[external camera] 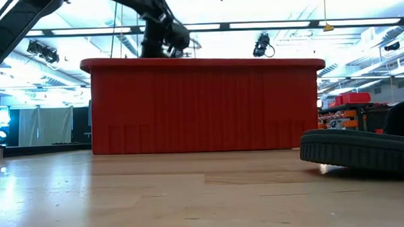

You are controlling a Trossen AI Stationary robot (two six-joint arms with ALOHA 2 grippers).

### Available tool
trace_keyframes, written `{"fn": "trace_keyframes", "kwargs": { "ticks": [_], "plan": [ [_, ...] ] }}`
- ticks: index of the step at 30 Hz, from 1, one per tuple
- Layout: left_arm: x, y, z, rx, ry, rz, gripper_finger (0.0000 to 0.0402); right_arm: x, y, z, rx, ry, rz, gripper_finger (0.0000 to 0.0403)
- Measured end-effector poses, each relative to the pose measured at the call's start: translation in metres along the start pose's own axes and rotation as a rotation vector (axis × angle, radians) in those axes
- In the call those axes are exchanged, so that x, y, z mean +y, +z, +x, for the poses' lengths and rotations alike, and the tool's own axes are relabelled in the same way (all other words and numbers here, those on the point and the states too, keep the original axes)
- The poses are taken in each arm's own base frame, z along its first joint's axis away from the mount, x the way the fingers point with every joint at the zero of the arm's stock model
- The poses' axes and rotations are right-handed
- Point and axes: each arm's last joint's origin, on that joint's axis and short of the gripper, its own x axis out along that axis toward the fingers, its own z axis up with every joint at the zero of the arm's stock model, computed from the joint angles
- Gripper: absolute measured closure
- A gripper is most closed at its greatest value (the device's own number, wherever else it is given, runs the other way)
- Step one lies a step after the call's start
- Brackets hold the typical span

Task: Pick and place slides into bin
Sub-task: Put the black slide into the red container

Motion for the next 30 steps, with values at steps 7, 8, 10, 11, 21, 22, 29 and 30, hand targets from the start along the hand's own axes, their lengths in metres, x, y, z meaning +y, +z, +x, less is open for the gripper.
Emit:
{"fn": "trace_keyframes", "kwargs": {
  "ticks": [7,8,10,11,21,22,29,30],
  "plan": [
    [0.011,-0.003,-0.054,-0.147,0.078,-0.090,0.0259,0.000,0.000,0.000,0.000,0.000,0.000,0.0302],
    [0.011,-0.004,-0.063,-0.168,0.086,-0.090,0.0261,0.000,0.000,0.000,0.000,0.000,-0.001,0.0302],
    [0.010,-0.005,-0.079,-0.222,0.109,-0.097,0.0265,0.000,0.000,0.000,0.000,0.000,-0.001,0.0302],
    [0.009,-0.005,-0.088,-0.249,0.122,-0.101,0.0267,0.000,0.000,0.000,0.000,0.000,-0.001,0.0302],
    [-0.006,-0.022,-0.136,-0.473,0.128,-0.245,0.0258,0.000,0.000,0.000,0.000,-0.002,-0.010,0.0302],
    [-0.008,-0.024,-0.139,-0.500,0.094,-0.275,0.0257,0.000,0.000,0.000,0.000,-0.002,-0.010,0.0302],
    [-0.030,-0.036,-0.166,-0.673,-0.195,-0.292,0.0261,0.000,0.000,0.000,0.000,-0.002,-0.010,0.0302],
    [-0.034,-0.036,-0.168,-0.680,-0.220,-0.275,0.0263,0.000,0.000,0.000,0.000,-0.002,-0.010,0.0302]
  ]
}}
